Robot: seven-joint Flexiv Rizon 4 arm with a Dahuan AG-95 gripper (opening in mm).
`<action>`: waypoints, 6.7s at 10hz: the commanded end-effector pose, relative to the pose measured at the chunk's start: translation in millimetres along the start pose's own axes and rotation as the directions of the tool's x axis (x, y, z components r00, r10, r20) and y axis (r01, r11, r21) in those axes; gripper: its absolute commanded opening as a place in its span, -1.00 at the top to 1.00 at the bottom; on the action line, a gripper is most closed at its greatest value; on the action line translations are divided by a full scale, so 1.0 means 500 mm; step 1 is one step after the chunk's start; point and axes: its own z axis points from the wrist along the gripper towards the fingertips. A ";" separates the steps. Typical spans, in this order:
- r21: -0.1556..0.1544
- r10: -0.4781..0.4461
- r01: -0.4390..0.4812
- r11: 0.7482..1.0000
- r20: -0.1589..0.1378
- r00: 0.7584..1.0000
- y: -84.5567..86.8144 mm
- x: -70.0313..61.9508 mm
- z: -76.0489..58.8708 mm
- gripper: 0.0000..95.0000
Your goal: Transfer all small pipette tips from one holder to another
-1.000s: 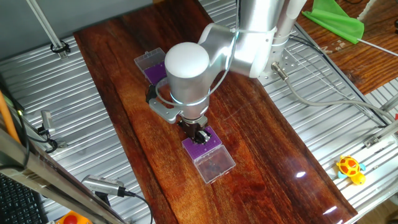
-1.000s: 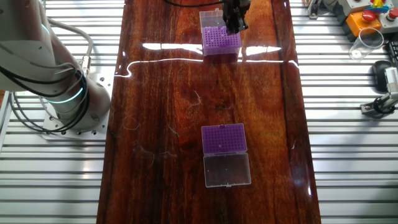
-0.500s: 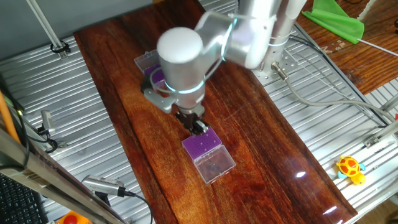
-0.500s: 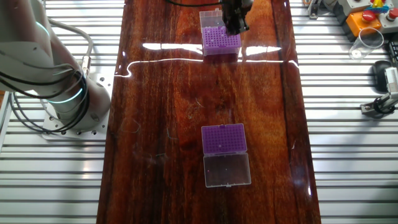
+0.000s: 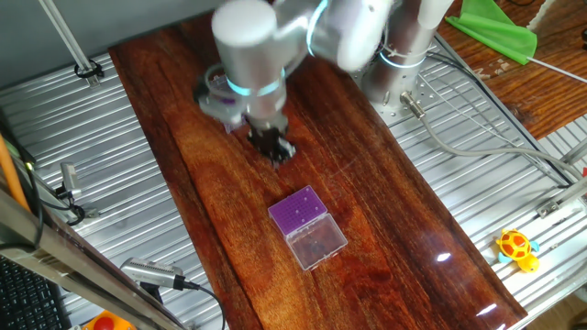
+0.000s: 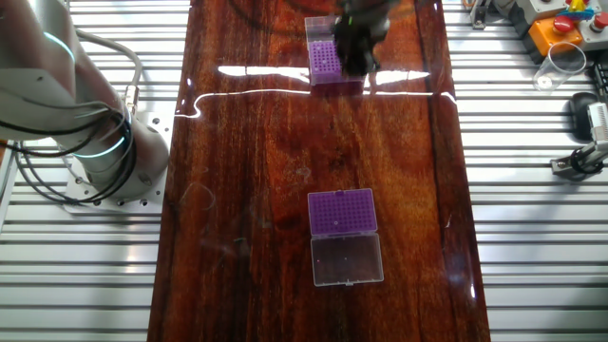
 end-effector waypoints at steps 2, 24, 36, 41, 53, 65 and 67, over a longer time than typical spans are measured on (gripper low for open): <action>-0.010 -0.031 0.031 0.999 -0.017 0.999 -0.055 0.052 -0.010 1.00; 0.021 -0.087 0.087 0.996 -0.002 0.996 -0.329 0.253 -0.038 1.00; 0.037 -0.027 0.026 0.999 0.034 0.999 -0.363 0.255 -0.032 1.00; 0.059 -0.042 0.041 0.997 0.021 0.999 -0.381 0.251 -0.030 1.00; 0.065 -0.046 0.043 0.997 0.040 0.998 -0.390 0.274 0.014 1.00; 0.069 -0.046 0.042 0.997 0.050 0.998 -0.387 0.286 0.023 1.00; 0.069 -0.046 0.042 0.997 0.051 0.998 -0.387 0.287 0.024 1.00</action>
